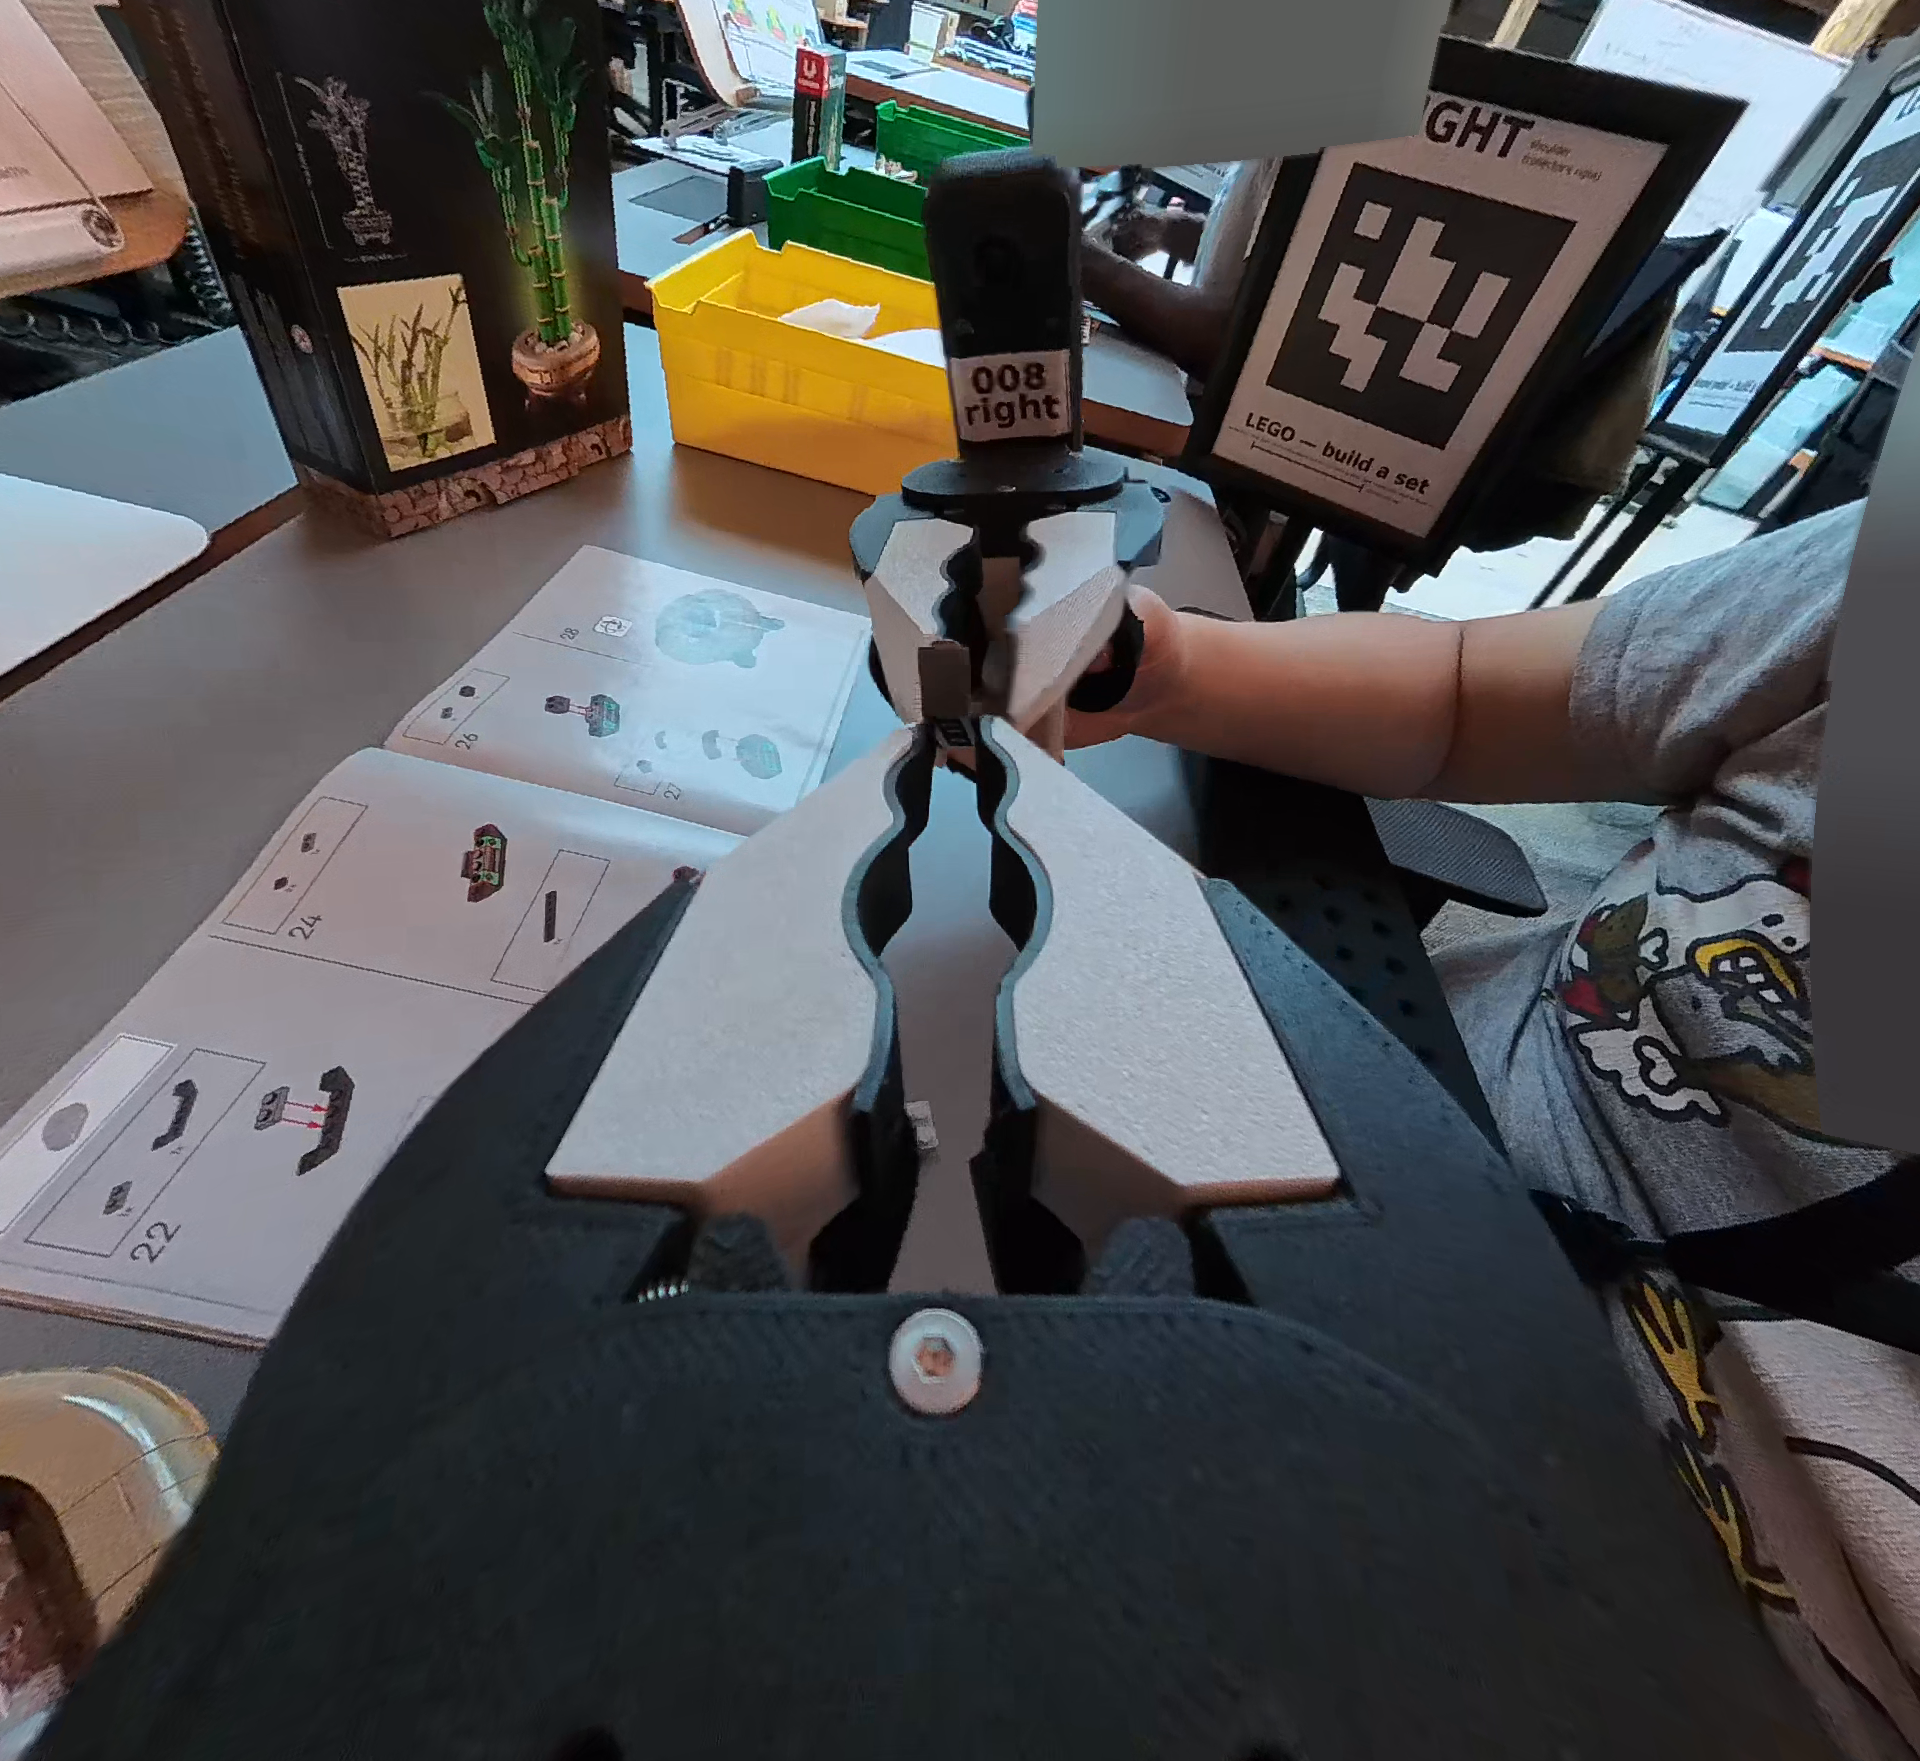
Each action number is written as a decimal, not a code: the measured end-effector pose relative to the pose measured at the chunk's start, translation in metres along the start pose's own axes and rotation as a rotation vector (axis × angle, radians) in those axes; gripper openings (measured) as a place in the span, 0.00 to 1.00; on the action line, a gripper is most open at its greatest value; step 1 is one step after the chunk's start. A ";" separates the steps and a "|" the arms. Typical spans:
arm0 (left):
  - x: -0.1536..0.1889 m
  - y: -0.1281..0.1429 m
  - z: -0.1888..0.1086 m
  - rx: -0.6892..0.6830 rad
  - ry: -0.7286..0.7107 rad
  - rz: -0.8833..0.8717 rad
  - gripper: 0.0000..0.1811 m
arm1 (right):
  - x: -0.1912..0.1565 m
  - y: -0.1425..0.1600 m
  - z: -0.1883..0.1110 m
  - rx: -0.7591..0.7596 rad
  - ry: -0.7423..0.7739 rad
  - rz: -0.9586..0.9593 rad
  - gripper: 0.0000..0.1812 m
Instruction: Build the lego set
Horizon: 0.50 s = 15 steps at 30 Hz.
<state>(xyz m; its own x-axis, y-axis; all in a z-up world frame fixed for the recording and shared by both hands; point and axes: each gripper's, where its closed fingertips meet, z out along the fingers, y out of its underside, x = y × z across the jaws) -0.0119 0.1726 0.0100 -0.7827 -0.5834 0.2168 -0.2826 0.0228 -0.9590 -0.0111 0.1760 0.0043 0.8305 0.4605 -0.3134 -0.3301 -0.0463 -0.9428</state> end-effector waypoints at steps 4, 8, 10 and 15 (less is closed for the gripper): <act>-0.008 -0.014 -0.016 0.025 -0.059 0.015 0.03 | -0.017 0.021 -0.006 -0.153 -0.080 -0.232 0.17; -0.013 -0.035 -0.045 0.066 -0.110 0.044 0.03 | -0.001 0.106 -0.015 -0.633 -0.062 -0.498 0.10; -0.015 -0.045 -0.058 0.085 -0.132 0.047 0.03 | 0.006 0.136 -0.014 -0.791 -0.067 -0.563 0.10; -0.012 -0.060 -0.078 0.117 -0.165 0.071 0.03 | 0.025 0.156 -0.008 -0.974 -0.052 -0.609 0.04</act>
<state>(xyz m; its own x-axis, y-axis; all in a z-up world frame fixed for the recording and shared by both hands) -0.0284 0.2413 0.0790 -0.6946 -0.7086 0.1241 -0.1558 -0.0203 -0.9876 -0.0384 0.1735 -0.1511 0.7060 0.6769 0.2082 0.6259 -0.4587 -0.6308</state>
